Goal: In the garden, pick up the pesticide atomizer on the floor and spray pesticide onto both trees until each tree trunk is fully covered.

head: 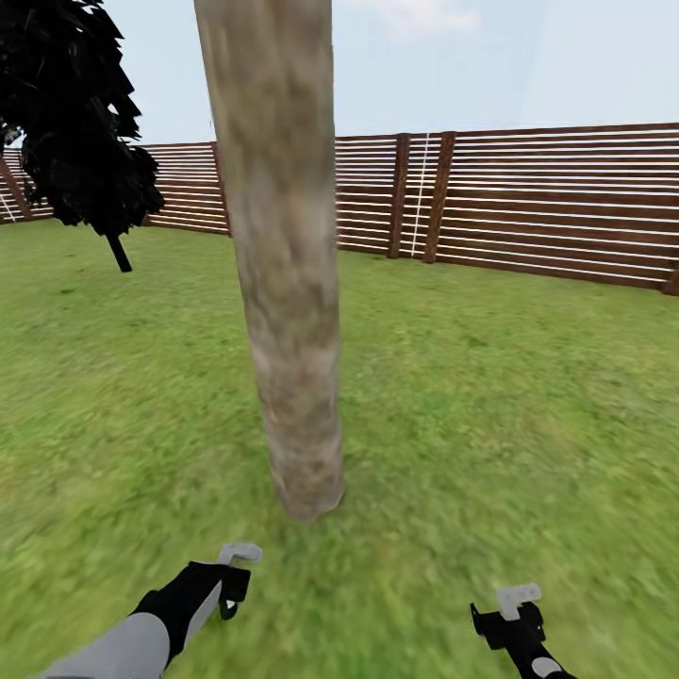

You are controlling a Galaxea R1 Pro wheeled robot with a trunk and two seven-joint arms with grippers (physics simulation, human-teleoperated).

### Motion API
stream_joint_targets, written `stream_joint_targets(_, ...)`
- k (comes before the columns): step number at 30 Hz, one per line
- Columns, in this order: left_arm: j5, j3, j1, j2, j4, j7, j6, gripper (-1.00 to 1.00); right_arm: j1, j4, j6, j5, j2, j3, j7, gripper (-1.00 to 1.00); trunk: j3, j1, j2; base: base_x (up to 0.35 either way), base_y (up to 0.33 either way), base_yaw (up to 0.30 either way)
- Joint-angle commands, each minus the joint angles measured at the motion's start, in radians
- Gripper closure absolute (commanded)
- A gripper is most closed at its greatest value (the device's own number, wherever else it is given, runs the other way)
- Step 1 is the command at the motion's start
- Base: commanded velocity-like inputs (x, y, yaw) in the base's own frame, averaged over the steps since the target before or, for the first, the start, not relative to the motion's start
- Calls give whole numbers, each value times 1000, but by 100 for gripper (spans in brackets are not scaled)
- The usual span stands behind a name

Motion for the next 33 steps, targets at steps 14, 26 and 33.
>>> stream_joint_targets(14,-9,1,4,-4,-8,2,-1,100,17,0,-1,-9,6,9,0,-100,-1,0,0,-141,-140,-237)
stream_joint_targets(26,-9,-3,1,-37,-185,1,47,100,17,-5,-1,-11,5,8,1,-100,-1,0,0,-8,0,-229)
stream_joint_targets(33,-10,57,6,100,-281,-42,178,100,17,-5,-2,-11,4,8,1,-100,-1,0,0,0,0,-5)
